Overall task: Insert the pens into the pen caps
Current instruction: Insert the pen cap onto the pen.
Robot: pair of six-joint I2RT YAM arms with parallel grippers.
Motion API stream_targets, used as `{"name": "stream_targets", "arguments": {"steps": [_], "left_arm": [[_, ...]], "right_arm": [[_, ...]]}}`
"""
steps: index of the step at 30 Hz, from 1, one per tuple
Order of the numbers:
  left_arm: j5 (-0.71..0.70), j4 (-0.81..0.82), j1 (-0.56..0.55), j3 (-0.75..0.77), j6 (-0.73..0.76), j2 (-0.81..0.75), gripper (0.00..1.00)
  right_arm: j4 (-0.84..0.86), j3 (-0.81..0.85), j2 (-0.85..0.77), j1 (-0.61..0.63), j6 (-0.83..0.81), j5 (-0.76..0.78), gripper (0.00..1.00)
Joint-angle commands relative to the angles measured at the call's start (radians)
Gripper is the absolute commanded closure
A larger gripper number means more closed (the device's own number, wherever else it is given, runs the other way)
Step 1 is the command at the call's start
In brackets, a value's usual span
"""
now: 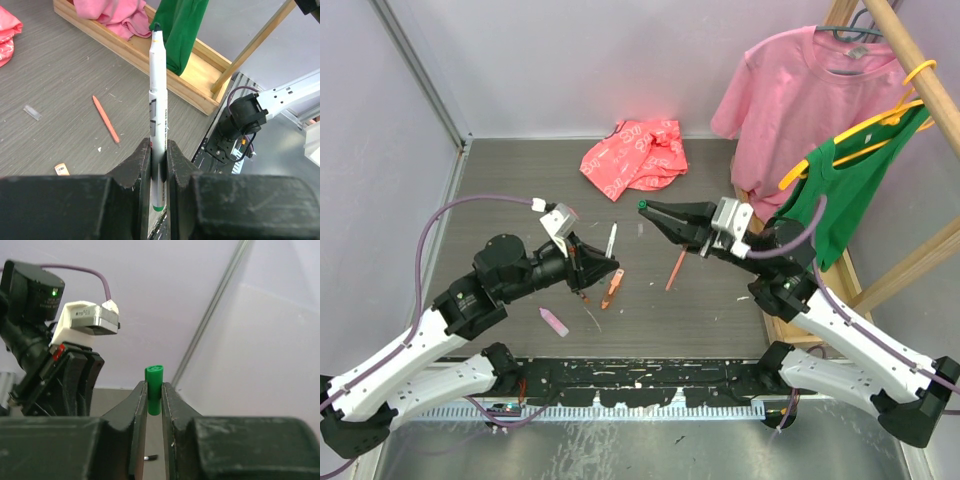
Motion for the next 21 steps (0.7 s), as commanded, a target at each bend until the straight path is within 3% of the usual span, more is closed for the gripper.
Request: {"name": "stream_targets", "arguments": {"steps": [1,7,13,16,19,21], "left_arm": [[0.016,0.033,-0.004,0.024,-0.001,-0.022,1.0],[0.016,0.022,-0.005,0.032,0.0,-0.022,1.0],[0.016,0.018,-0.004,0.034,-0.002,-0.023,1.0],[0.016,0.02,-0.005,0.034,-0.002,-0.023,1.0],[0.013,0.02,-0.004,0.034,-0.002,-0.024,1.0],[0.013,0.023,-0.004,0.036,-0.002,-0.022,1.0]], "right_arm": [[0.065,-0.037,-0.049,0.004,-0.408,-0.076,1.0],[-0.063,-0.034,-0.057,0.004,-0.704,-0.083,1.0],[-0.103,-0.013,-0.054,0.004,-0.749,-0.06,1.0],[0.02,-0.028,-0.042,0.004,-0.57,0.028,1.0],[0.119,0.002,-0.019,0.004,-0.221,0.179,1.0],[0.068,0.069,0.003,0.004,0.022,0.29,1.0]]}}
